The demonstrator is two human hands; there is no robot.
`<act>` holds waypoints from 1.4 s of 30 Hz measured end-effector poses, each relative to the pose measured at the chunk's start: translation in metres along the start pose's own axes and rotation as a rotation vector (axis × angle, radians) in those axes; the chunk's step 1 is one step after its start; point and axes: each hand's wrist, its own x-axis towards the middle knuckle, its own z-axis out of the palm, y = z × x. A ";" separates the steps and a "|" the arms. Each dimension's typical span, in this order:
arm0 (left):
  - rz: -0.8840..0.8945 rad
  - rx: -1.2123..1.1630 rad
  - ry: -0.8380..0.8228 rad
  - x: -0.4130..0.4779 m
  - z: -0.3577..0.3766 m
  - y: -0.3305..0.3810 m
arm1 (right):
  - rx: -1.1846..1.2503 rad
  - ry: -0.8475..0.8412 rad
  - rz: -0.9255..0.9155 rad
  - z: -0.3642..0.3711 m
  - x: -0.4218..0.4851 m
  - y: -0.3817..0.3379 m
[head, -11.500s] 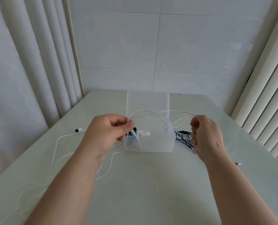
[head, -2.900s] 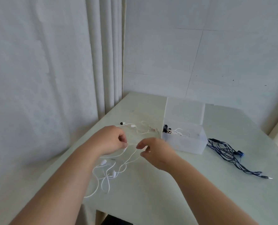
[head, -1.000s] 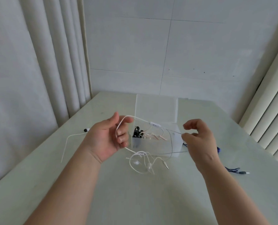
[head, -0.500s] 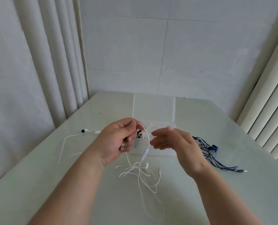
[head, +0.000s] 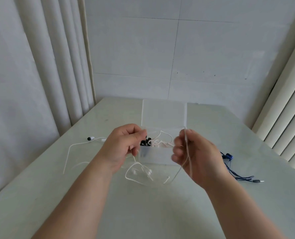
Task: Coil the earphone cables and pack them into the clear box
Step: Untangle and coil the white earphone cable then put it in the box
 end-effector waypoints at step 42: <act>0.051 -0.233 -0.028 -0.006 0.009 0.009 | -0.701 -0.042 -0.057 -0.006 -0.001 0.011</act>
